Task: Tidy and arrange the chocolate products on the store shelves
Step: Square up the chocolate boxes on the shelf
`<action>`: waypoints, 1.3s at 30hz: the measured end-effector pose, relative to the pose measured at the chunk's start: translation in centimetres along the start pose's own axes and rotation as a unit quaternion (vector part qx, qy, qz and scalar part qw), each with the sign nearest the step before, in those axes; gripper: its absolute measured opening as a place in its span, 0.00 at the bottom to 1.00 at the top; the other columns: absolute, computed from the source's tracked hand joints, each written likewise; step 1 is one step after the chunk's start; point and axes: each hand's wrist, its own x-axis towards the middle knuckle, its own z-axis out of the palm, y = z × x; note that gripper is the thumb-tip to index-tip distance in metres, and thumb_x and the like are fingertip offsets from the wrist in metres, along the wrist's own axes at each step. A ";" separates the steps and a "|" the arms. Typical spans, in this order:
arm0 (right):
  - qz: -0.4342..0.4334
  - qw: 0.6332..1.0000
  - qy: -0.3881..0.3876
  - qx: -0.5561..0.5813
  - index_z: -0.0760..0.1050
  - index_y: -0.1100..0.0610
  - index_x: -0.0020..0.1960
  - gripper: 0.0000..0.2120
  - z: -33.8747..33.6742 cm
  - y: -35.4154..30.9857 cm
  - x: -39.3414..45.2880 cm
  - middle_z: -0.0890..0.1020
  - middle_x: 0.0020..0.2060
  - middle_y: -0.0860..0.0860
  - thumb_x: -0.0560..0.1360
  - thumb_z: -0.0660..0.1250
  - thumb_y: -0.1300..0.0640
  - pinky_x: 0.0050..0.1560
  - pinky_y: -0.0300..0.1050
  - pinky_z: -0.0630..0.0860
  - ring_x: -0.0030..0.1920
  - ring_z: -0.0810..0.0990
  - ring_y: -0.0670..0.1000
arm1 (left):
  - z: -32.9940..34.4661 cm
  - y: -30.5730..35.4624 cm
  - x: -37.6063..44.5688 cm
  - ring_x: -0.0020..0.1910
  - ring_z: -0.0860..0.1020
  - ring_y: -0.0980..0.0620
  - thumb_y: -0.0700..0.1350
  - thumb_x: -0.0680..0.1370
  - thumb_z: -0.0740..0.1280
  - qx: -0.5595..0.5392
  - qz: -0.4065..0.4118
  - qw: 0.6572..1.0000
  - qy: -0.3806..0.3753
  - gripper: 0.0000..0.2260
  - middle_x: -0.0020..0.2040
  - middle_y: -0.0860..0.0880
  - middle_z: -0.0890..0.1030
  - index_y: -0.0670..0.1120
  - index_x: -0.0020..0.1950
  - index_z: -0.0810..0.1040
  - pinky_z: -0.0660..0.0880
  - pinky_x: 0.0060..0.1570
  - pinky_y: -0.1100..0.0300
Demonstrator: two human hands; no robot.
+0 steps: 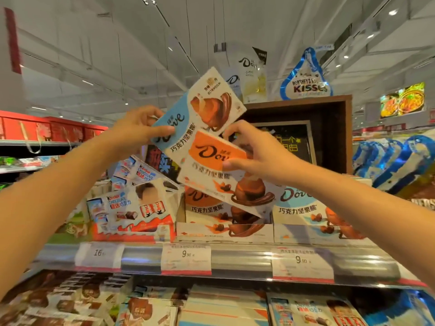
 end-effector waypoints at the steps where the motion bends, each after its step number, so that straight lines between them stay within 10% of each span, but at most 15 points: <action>1: 0.002 1.000 -0.015 -0.010 0.67 0.54 0.57 0.19 0.3 0.3 0.1 0.81 0.50 0.51 0.71 0.72 0.55 0.36 0.43 0.81 0.46 0.82 0.48 | -0.1 -0.1 0.1 0.44 0.83 0.49 0.44 0.72 0.70 -0.001 0.006 1.000 0.022 0.09 0.43 0.48 0.84 0.44 0.49 0.73 0.81 0.38 0.56; 7: -0.011 0.985 -0.106 -0.137 0.69 0.54 0.57 0.20 2.8 0.4 1.6 0.81 0.49 0.48 0.70 0.73 0.53 0.43 0.40 0.73 0.48 0.78 0.48 | -0.2 0.3 -0.6 0.45 0.82 0.49 0.44 0.74 0.69 0.042 0.028 0.995 0.081 0.06 0.43 0.49 0.83 0.45 0.44 0.73 0.78 0.51 0.45; 14: 0.004 0.978 -0.122 -0.166 0.69 0.56 0.58 0.19 2.3 -0.1 1.7 0.80 0.50 0.50 0.71 0.71 0.54 0.45 0.46 0.74 0.47 0.77 0.51 | 0.7 1.3 -1.1 0.42 0.80 0.56 0.45 0.74 0.69 0.078 0.055 0.990 0.105 0.13 0.43 0.54 0.81 0.40 0.54 0.73 0.76 0.37 0.62; 28: 0.003 0.944 -0.175 -0.278 0.70 0.54 0.63 0.22 5.4 0.6 1.5 0.72 0.58 0.53 0.71 0.71 0.53 0.52 0.46 0.71 0.57 0.72 0.53 | 1.1 2.2 -1.7 0.42 0.81 0.55 0.46 0.73 0.71 0.099 0.069 0.987 0.106 0.13 0.43 0.53 0.82 0.42 0.53 0.74 0.77 0.38 0.59; 35: -0.245 0.868 0.232 -0.363 0.73 0.61 0.62 0.21 -0.7 -2.0 1.0 0.77 0.57 0.58 0.71 0.66 0.56 0.58 0.47 0.66 0.58 0.74 0.56 | 2.6 2.8 -1.5 0.41 0.81 0.52 0.46 0.70 0.73 0.126 0.072 0.989 0.035 0.11 0.44 0.49 0.82 0.46 0.50 0.78 0.74 0.28 0.65; 39: -0.106 0.857 0.079 -0.499 0.59 0.54 0.73 0.29 -5.0 -3.9 1.8 0.72 0.65 0.53 0.76 0.61 0.45 0.66 0.51 0.59 0.65 0.69 0.55 | 4.5 4.5 -1.6 0.43 0.82 0.50 0.50 0.67 0.73 0.097 0.096 0.990 -0.018 0.14 0.43 0.51 0.83 0.47 0.49 0.79 0.80 0.40 0.54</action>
